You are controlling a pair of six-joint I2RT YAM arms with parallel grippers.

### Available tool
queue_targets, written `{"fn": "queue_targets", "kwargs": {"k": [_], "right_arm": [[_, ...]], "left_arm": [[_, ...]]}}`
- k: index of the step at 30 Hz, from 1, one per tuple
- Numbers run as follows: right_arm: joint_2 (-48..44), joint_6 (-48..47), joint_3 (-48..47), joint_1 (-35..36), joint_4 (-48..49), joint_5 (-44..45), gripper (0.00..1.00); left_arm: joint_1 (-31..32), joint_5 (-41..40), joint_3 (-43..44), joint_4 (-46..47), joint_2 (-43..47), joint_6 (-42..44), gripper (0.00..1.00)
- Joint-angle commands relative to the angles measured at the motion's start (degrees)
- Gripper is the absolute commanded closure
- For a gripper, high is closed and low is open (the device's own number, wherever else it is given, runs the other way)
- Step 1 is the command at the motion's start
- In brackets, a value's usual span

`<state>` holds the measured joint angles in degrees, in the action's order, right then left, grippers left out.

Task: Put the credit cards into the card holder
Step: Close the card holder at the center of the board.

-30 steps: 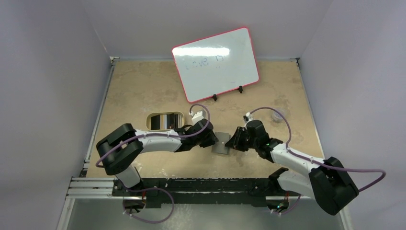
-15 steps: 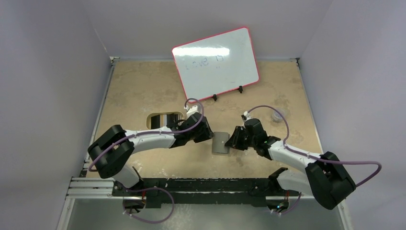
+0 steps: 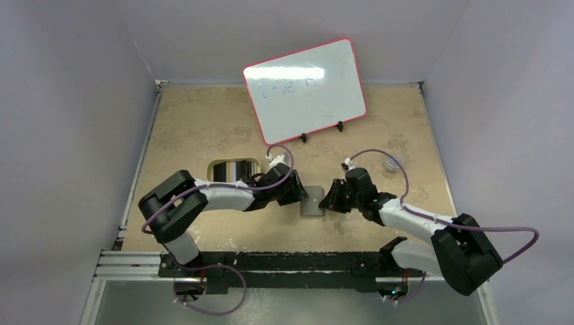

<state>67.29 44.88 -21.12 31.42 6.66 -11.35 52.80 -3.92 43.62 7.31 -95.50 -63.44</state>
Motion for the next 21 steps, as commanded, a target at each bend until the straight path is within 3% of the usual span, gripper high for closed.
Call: {"fn": "queue_targets", "kwargs": {"k": [1,10,16,21], "right_arm": [[-0.61,-1.69,-1.87,-0.22,-1.95,0.65,0.76],[-7.00,-4.15,-9.09,-0.20,-13.29,4.40,0.73],[-6.01,-5.58,-10.71,-1.63,-15.82,6.73,0.72],[-4.93,-5.95,-8.34,-4.67,-11.97,2.60,0.69]], "left_arm": [[-0.15,0.53,0.04,2.23,-2.54,-0.34,0.54],[-0.08,-4.73,6.93,-11.95,-6.23,1.74,0.78],[0.65,-7.57,10.21,-17.94,-7.79,2.71,0.80],[1.25,-8.90,12.07,-20.14,-8.46,3.17,0.80]]}}
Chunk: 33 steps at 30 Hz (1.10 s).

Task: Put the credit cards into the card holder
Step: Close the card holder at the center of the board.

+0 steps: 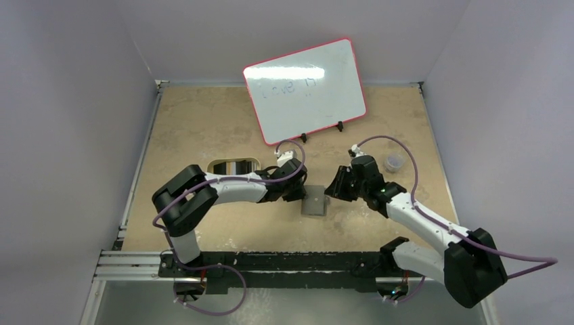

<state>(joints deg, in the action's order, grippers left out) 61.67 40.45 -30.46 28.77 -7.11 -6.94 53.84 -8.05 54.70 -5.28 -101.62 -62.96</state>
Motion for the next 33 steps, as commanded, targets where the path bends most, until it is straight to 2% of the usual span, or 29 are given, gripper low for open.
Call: {"fn": "queue_targets", "kwargs": {"k": [1,7,14,23,33], "right_arm": [[1.04,-1.51,1.66,-2.57,3.11,-3.23,0.68],[3.40,0.46,5.11,-3.61,11.21,-9.89,0.68],[3.89,2.00,6.86,-3.58,14.73,-13.16,0.69],[6.86,2.58,9.14,-3.59,18.10,-13.61,0.73],[10.18,0.62,8.35,-3.64,19.89,-12.84,0.76]], "left_arm": [[0.28,-4.78,1.10,-7.56,-2.45,2.68,0.80],[0.70,-4.61,1.49,-7.34,-2.21,2.29,0.80],[1.17,-4.23,1.98,-7.04,-1.59,1.74,0.80],[1.24,-3.31,1.72,-5.59,1.70,0.74,0.80],[1.24,1.49,-3.07,2.76,2.50,-2.14,0.80]]}}
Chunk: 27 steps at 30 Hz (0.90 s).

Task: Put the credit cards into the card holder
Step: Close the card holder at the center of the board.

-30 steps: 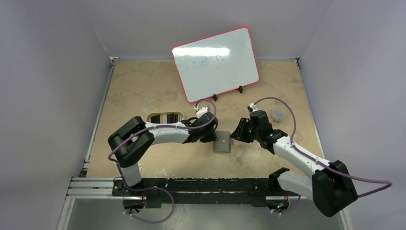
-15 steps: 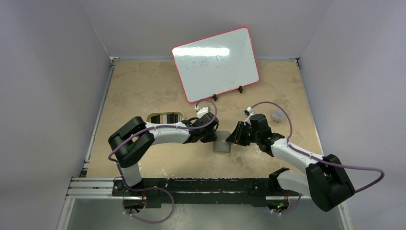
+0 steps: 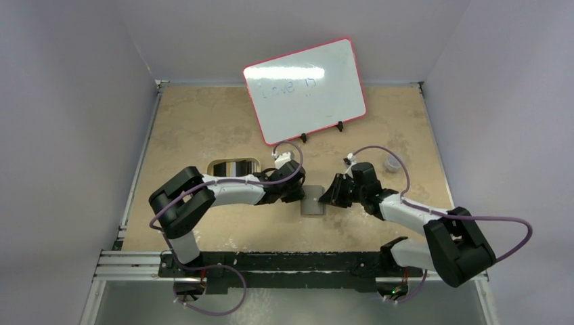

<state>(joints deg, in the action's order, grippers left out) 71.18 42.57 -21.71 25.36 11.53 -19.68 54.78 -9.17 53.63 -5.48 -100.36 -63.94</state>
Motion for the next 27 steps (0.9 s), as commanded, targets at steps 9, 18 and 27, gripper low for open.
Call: {"fn": "queue_targets", "kwargs": {"k": [9,18,27], "right_arm": [[-0.61,-4.95,-5.33,-0.09,-6.30,1.24,0.76],[-0.68,-5.52,-6.85,-0.14,-8.56,2.10,0.77],[2.20,-5.50,-6.11,-0.06,-5.54,0.54,0.77]], "left_arm": [[0.41,2.87,-3.09,4.65,2.91,-1.94,0.80],[0.40,1.73,-1.91,1.60,2.10,-1.39,0.80],[0.38,1.52,-1.65,1.43,2.20,-1.32,0.80]]}}
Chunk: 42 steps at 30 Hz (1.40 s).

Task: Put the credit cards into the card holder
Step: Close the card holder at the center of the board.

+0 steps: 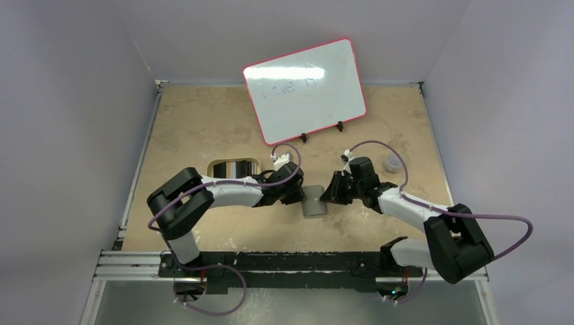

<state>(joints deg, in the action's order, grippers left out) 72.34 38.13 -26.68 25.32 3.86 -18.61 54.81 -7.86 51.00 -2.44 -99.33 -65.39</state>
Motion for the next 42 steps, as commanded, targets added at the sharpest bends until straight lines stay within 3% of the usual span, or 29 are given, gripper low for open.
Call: {"fn": "queue_targets", "kwargs": {"k": [1,17,26,34,42], "right_arm": [[1.48,-1.00,-1.07,-0.01,2.64,-0.81,0.77],[1.47,-3.40,-4.26,0.82,-2.79,1.98,0.82],[3.61,-3.82,-3.82,0.84,-1.96,1.91,0.83],[4.21,-4.09,-3.35,0.81,-0.60,0.12,0.83],[5.43,-5.17,-3.73,0.78,0.04,-2.56,0.83]], "left_arm": [[0.38,0.29,0.94,-1.53,1.17,0.05,0.80],[0.42,5.20,0.06,3.78,3.92,-2.12,0.78],[0.24,2.54,-1.22,3.06,8.40,-3.11,0.76],[-0.17,0.76,1.10,1.54,6.56,-0.55,0.76],[-1.04,1.98,1.62,4.63,0.68,1.29,0.83]]}}
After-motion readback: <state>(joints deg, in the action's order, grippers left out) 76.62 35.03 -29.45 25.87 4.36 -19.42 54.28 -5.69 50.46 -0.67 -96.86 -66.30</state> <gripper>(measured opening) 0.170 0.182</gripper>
